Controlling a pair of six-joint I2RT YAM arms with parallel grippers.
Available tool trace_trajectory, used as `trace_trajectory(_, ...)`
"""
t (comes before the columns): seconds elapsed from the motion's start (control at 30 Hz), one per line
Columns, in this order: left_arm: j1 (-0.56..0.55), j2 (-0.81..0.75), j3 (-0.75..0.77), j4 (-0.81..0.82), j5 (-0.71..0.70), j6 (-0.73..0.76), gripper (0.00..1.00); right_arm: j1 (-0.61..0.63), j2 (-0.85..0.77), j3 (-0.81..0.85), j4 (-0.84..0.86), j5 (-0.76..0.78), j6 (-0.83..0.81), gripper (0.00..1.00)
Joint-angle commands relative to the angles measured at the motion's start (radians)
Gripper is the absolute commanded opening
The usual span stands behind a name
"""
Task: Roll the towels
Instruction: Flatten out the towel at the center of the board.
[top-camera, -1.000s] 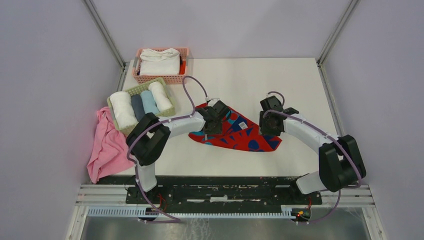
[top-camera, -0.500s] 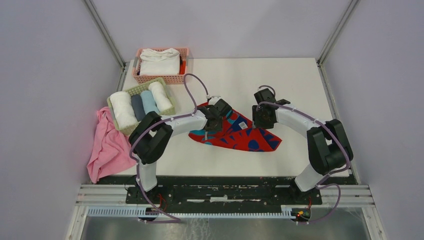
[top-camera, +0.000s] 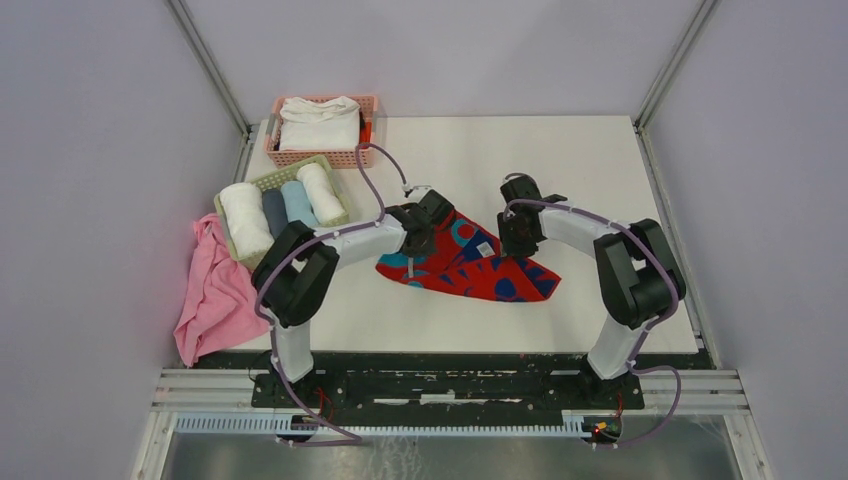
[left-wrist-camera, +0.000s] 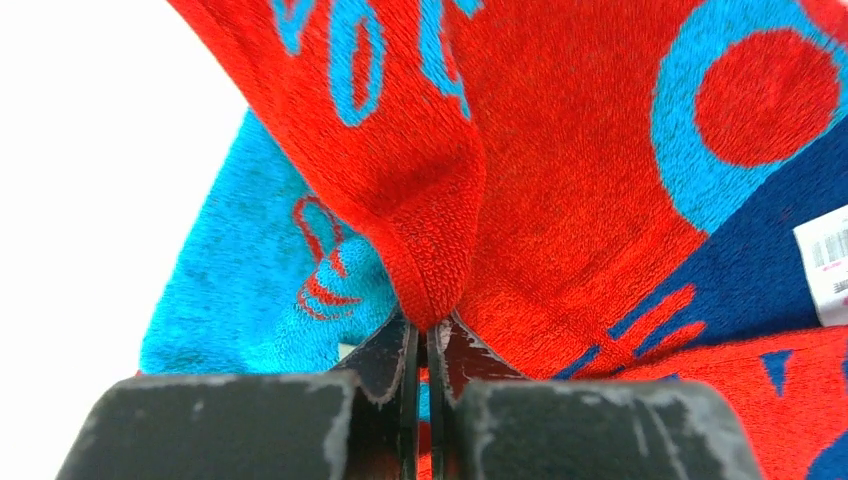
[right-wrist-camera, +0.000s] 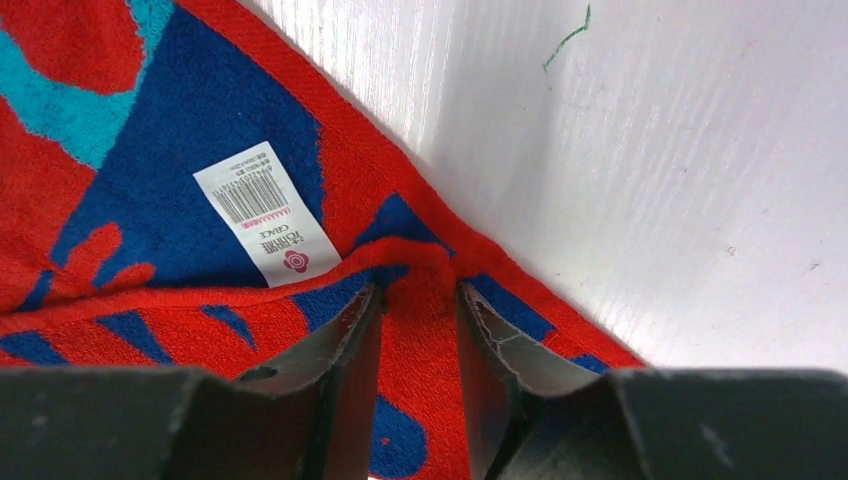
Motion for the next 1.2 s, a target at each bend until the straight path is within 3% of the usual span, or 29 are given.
trace_trajectory(0.0,0.054,-0.112,0.009,0.01,0.024,0.054,0.03,0.0,0.015,0.031,0.017,-0.027,-0.019,0.37)
trace_trajectory(0.17,0.14,-0.207,-0.018,-0.006,0.126,0.074,0.03,-0.001,-0.04,0.037,-0.008,-0.017,-0.027,0.19)
trace_trajectory(0.37,0.28,-0.309,-0.032,-0.039,0.242,0.102,0.03,-0.001,-0.152,0.06,-0.078,0.091,-0.031,0.18)
trace_trajectory(0.6,0.429,-0.325,0.034,-0.045,0.383,0.119,0.03,-0.039,-0.203,0.161,-0.138,0.241,-0.005,0.06)
trace_trajectory(0.9,0.507,-0.192,0.286,-0.042,0.582,0.084,0.03,-0.138,-0.135,0.394,-0.22,0.29,-0.059,0.14)
trace_trajectory(1.0,0.507,-0.211,0.216,-0.017,0.622,0.066,0.03,-0.139,-0.154,0.356,-0.233,0.309,-0.063,0.15)
trace_trajectory(1.17,0.507,-0.301,-0.043,0.059,0.622,0.03,0.03,-0.139,-0.299,0.109,-0.196,0.29,-0.003,0.17)
